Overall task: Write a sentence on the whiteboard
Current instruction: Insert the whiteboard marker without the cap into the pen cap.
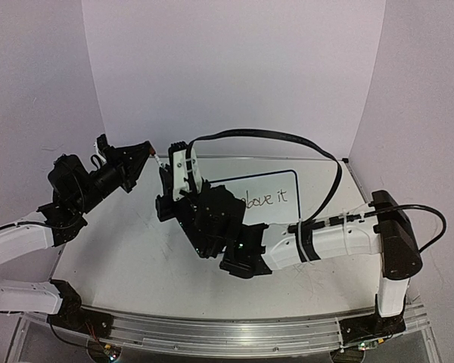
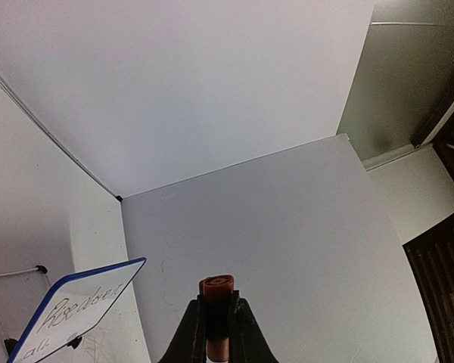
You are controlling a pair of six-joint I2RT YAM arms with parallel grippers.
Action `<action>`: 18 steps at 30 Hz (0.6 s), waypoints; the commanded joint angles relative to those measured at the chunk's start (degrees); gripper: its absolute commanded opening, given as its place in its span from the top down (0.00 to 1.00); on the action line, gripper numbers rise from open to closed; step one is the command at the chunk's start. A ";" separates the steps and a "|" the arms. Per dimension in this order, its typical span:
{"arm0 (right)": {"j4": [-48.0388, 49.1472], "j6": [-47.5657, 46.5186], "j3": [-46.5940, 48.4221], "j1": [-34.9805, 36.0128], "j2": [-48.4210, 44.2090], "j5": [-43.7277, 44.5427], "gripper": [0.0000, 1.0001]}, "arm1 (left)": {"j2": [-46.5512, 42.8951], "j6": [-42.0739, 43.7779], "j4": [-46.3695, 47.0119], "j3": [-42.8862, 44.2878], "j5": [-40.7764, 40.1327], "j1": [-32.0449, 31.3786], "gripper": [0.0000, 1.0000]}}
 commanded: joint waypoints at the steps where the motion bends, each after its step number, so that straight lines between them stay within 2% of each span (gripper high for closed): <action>1: 2.32 -0.63 3.08 -0.32 -0.19 0.53 1.00 | -0.31 -0.22 2.87 0.57 1.37 -0.17 1.00; 9: 1.74 -0.13 3.89 -0.83 0.71 0.36 1.00 | -0.45 -0.41 2.82 0.59 1.13 -0.59 1.00; 18: 5.19 -1.00 -2.69 -0.04 -3.10 -2.12 1.00 | -0.54 -0.88 2.84 0.92 -2.95 -0.61 1.00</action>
